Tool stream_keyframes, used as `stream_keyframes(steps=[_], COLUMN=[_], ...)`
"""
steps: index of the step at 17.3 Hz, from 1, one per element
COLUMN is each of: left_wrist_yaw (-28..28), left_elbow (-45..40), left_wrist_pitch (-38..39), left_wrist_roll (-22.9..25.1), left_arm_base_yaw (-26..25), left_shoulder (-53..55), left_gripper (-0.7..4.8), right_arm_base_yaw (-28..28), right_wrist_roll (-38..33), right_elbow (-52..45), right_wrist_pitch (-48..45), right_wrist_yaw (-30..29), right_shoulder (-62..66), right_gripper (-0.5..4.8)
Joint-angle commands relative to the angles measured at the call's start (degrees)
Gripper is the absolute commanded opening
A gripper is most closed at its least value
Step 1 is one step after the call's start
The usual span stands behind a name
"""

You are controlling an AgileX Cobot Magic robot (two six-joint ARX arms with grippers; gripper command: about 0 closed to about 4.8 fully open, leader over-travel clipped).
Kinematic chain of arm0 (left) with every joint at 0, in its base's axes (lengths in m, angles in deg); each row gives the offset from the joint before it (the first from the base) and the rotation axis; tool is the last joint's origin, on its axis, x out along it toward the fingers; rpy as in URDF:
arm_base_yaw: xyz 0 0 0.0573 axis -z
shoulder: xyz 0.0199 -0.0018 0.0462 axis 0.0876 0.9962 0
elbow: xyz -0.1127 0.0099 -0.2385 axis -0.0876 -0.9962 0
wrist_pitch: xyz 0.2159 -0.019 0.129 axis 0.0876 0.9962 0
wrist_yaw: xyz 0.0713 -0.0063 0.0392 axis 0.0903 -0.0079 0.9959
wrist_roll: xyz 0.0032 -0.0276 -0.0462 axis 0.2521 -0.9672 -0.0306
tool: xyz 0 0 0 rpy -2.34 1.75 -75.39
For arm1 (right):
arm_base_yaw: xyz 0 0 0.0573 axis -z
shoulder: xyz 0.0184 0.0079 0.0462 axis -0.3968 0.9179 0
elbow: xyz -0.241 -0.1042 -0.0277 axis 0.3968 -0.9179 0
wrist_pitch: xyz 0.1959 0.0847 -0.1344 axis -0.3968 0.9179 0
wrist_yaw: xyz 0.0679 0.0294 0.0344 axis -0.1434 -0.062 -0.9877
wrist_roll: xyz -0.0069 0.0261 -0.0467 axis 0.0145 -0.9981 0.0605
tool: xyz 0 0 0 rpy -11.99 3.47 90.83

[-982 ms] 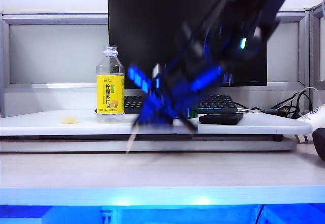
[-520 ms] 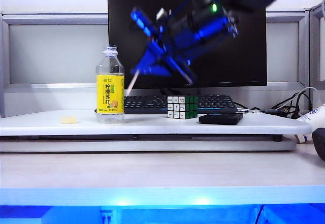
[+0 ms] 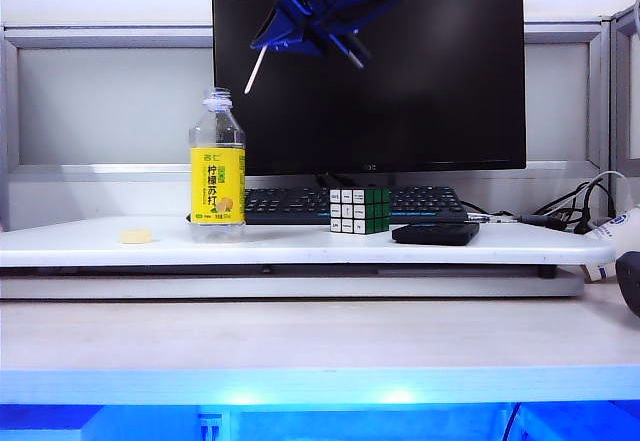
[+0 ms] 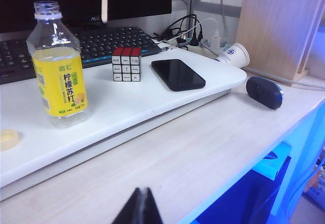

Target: Grab a stick from the table and stick it in a plastic bottle.

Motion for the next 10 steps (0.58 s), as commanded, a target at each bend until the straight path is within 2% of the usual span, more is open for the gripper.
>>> stream_keyframes(steps=[1, 8, 10], left_wrist_yaw=[0.0, 0.1, 1.6], left_elbow=[0.3, 0.3, 0.3], left_wrist_pitch=[-0.8, -0.7, -0.8], left_wrist_roll=[-0.2, -0.2, -0.2], left_arm_base_yaw=[0.0, 0.0, 0.0], left_shoulder=[0.0, 0.0, 0.0], left_gripper=[-0.06, -0.06, -0.06], right_arm_base_yaw=[-0.2, -0.2, -0.2], right_wrist_roll=[1.7, 3.9, 5.9], right_elbow=[4.0, 12.7, 14.3], right_wrist_pitch=[0.8, 3.3, 3.6], right_wrist_yaw=[0.6, 1.2, 1.5], right_shoulder=[1.4, 6.6, 7.3], right_gripper=[-0.05, -0.05, -0.05])
